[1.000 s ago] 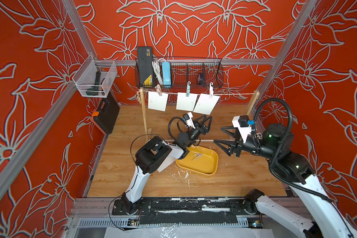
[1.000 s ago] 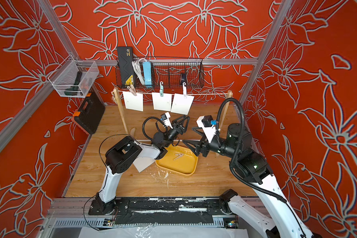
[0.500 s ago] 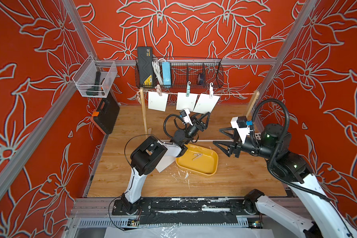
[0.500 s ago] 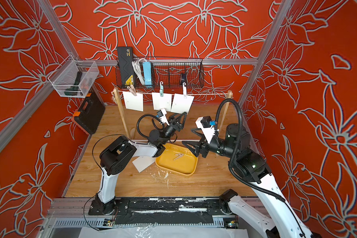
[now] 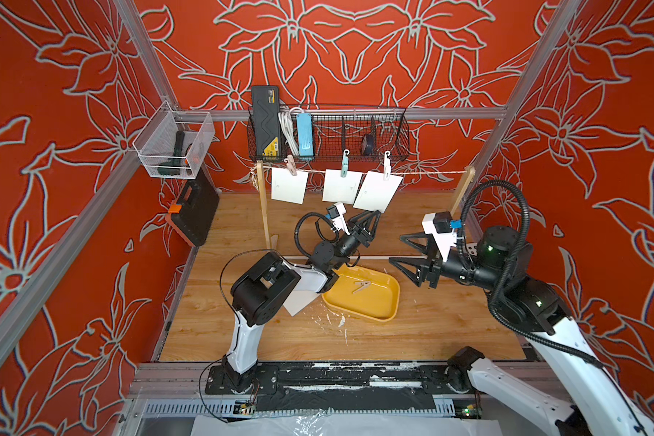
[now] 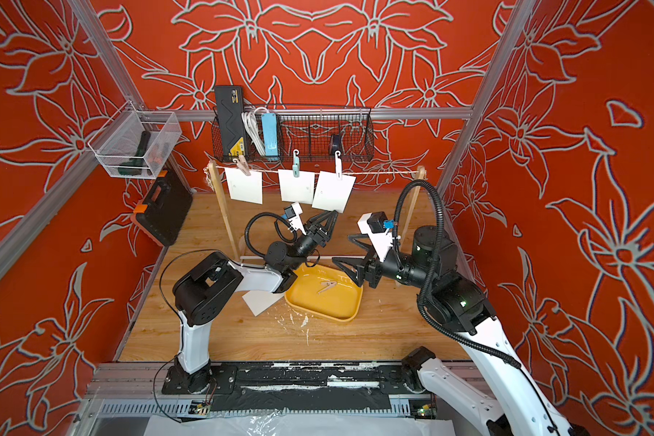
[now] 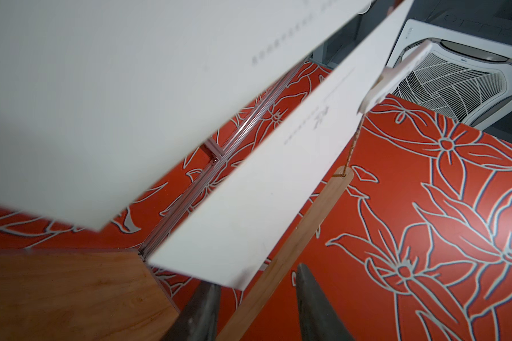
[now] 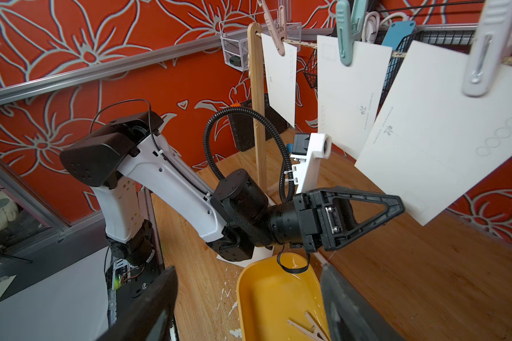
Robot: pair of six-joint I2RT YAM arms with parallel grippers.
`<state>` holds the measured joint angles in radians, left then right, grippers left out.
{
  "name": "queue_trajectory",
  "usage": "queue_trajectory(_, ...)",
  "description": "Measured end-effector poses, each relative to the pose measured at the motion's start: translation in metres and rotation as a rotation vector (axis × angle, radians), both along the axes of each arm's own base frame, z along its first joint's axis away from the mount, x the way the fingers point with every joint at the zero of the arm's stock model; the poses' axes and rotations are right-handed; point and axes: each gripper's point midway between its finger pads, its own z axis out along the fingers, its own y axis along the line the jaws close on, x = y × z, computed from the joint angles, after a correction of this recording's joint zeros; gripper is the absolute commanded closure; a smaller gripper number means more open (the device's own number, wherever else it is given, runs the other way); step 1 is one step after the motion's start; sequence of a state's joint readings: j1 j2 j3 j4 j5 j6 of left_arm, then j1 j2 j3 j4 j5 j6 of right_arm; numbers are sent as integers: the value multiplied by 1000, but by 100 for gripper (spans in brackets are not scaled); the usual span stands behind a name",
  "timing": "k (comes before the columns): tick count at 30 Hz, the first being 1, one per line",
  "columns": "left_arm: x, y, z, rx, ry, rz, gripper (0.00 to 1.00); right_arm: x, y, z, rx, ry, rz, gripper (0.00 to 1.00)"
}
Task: Remove the postcards from the strings
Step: Pinch the postcard on the clothesline.
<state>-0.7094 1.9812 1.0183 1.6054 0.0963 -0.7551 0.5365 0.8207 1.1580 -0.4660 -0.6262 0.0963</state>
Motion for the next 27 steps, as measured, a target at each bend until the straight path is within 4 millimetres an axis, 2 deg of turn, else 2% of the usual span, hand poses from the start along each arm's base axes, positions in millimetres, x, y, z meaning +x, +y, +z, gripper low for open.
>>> queue_trajectory(2,-5,1,5,3,-14,-4,61,1,1,-1,-1,3,-1,24)
queue_trajectory(7,-11,1,13,1,-37,-15,68,2,1,-5,-4,13,-2,25)
queue_trajectory(10,-12,0,13,2,-39,-24,77,3,0,-5,-5,13,-9,24)
queue_trajectory(15,-15,0,15,0,-39,-29,82,6,1,-7,-10,18,-17,24)
queue_trajectory(16,-17,0,16,1,-39,-30,81,7,1,-7,-12,20,-18,24)
queue_trajectory(18,-21,1,16,3,-40,-35,72,9,1,-9,-16,24,-23,24)
queue_trajectory(20,-25,1,18,6,-44,-37,68,10,2,-9,-17,25,-25,25)
queue_trajectory(22,-30,1,21,6,-51,-41,59,10,2,-10,-18,26,-25,25)
queue_trajectory(27,-38,0,26,10,-71,-46,54,10,1,-9,-18,25,-27,25)
